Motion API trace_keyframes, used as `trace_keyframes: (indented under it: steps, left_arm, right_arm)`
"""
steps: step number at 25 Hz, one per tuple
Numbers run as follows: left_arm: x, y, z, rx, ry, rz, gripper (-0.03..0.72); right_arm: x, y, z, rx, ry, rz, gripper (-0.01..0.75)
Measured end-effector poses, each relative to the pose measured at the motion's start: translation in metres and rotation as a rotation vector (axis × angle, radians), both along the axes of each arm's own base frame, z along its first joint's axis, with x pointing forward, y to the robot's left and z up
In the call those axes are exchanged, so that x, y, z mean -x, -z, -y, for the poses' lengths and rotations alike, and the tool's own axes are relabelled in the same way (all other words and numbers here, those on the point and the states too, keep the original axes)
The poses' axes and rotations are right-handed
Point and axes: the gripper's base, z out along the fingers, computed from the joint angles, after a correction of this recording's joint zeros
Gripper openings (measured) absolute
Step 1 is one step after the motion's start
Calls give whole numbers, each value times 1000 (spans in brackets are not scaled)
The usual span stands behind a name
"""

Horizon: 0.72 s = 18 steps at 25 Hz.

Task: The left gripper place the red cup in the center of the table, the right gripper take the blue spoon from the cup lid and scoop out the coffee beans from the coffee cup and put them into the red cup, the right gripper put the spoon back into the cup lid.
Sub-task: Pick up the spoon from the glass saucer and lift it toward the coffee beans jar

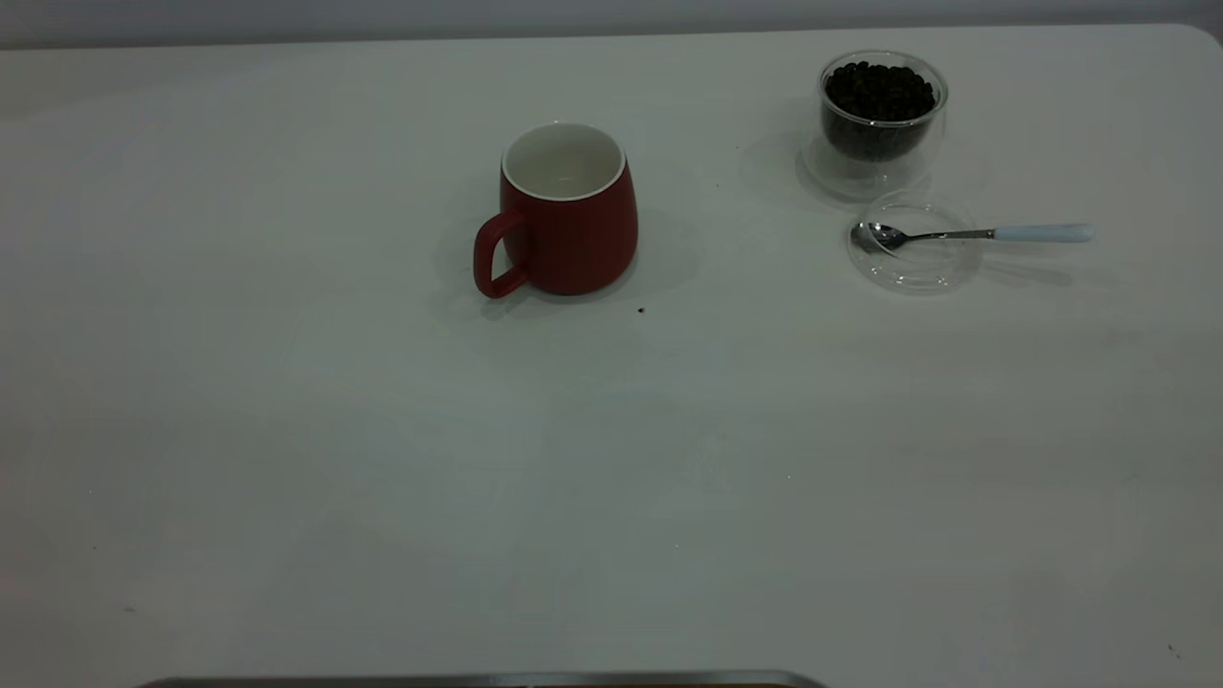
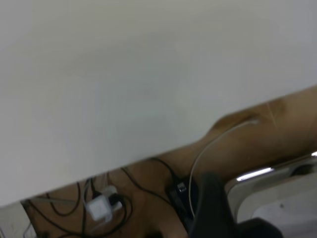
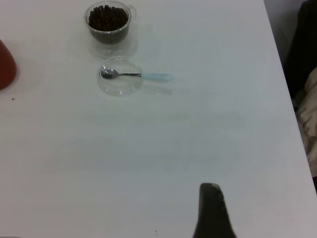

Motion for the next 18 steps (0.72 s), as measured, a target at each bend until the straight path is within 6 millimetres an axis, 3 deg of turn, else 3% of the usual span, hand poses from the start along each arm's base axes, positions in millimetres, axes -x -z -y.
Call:
trace_keyframes:
  steps: [4, 18]
  left_arm:
    - [12, 22, -3, 24, -5, 16, 587]
    - [39, 18, -11, 94, -30, 228, 587]
  right_arm:
    - [0, 0, 0, 0, 0, 0, 548]
    - [0, 0, 0, 0, 0, 0, 548]
